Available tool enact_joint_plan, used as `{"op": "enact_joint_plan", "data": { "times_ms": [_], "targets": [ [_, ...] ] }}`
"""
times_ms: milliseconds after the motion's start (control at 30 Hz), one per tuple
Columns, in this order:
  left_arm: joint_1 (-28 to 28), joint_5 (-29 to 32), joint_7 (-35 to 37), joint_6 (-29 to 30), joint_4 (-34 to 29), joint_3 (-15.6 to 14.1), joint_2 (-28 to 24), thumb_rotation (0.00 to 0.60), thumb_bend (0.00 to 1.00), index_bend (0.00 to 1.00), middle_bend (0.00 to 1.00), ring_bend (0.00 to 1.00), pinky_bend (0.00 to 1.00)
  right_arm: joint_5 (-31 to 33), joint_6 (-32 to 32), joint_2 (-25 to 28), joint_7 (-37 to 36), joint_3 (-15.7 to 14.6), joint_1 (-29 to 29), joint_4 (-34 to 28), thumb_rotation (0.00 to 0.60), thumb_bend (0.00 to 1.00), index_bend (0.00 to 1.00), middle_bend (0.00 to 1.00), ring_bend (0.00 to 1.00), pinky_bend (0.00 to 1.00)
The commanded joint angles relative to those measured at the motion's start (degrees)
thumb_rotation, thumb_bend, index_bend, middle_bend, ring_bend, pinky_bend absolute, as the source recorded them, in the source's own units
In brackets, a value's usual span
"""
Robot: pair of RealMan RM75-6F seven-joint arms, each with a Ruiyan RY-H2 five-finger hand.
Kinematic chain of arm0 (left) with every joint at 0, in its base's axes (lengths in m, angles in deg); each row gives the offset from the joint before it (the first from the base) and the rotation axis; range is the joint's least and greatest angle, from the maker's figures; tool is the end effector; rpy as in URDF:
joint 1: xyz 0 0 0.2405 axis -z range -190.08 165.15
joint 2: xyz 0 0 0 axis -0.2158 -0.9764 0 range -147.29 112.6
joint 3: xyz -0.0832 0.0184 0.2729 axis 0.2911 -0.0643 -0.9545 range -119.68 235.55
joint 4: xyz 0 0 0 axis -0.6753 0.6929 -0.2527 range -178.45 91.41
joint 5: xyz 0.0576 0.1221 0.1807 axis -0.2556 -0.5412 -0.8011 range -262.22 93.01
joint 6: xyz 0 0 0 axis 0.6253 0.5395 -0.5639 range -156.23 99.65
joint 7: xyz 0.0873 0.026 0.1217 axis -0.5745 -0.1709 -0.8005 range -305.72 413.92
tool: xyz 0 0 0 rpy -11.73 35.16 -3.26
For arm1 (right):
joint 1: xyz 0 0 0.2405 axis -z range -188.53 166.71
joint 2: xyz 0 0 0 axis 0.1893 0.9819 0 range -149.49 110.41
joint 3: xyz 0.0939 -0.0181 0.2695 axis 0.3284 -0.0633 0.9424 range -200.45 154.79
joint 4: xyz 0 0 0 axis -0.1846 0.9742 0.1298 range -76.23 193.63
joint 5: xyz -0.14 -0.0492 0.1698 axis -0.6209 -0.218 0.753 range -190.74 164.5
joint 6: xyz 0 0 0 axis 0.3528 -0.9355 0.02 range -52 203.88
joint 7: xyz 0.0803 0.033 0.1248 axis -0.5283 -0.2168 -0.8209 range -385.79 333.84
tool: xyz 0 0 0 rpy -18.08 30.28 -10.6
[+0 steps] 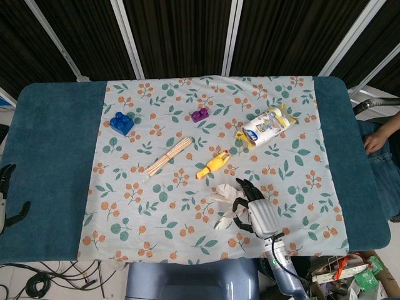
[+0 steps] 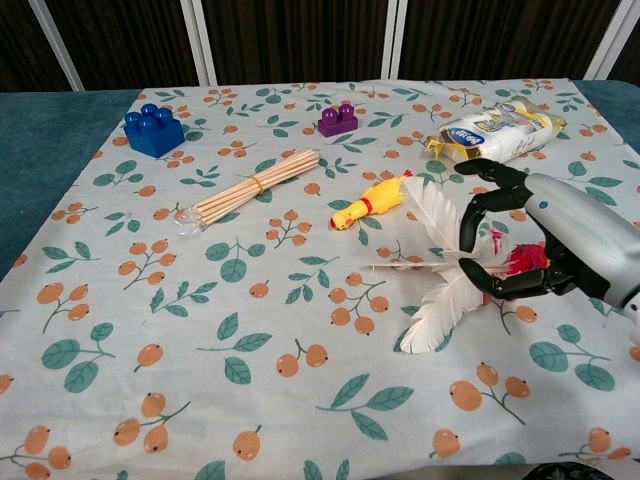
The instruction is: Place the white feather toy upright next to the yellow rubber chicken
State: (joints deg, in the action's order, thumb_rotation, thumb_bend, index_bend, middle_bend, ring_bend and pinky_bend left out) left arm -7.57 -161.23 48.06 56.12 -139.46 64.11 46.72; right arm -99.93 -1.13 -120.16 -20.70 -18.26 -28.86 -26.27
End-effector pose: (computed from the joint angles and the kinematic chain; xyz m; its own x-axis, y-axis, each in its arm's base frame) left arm -0.3486 0.2030 0.1671 0.4162 -0.0243 0.9090 0.9014 0.1427 -0.4089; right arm -0.2016 -0.2420 -0.0589 0.0288 -0.1487 0.9885 -0.9652 -0.2612 -0.0111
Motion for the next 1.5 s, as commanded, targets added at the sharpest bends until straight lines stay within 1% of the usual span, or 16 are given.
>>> {"op": "enact_joint_plan", "data": {
  "times_ms": [33, 1067, 1267, 1500],
  "targets": [
    [0.0, 0.02, 0.01, -0.02, -0.02, 0.0, -0.01, 0.6, 0.32, 0.04, 0.06, 0.01, 0.05, -0.01, 0.08, 0.03, -0.06, -0.04, -0.05, -0.01, 0.6, 0.35, 0.61, 0.05, 0.04, 0.15],
    [0.0, -0.04, -0.06, 0.04, -0.03, -0.02, -0.02, 0.6, 0.32, 0.04, 0.06, 0.01, 0.05, -0.03, 0.2, 0.09, 0.95, 0.24, -0.52, -0.83, 0.6, 0.35, 0.61, 0.05, 0.04, 0.15],
    [-0.03, -0.07, 0.04, 0.03, -0.07, -0.05, -0.07, 0.6, 0.32, 0.04, 0.06, 0.01, 0.05, 0.69, 1.23, 0.57, 1.98, 1.76, -1.66, -1.82, 0.6, 0.35, 0.62, 0.05, 0.04, 0.15],
    [-0.02, -0.13, 0.16, 0.05, -0.05, -0.04, -0.09, 0.6, 0.32, 0.04, 0.06, 0.01, 0.05, 3.48, 4.17, 2.75, 2.05, 4.99, -3.81, -4.99, 0.6, 0.35, 0.62, 0.05, 0.04, 0.15]
  ]
}}
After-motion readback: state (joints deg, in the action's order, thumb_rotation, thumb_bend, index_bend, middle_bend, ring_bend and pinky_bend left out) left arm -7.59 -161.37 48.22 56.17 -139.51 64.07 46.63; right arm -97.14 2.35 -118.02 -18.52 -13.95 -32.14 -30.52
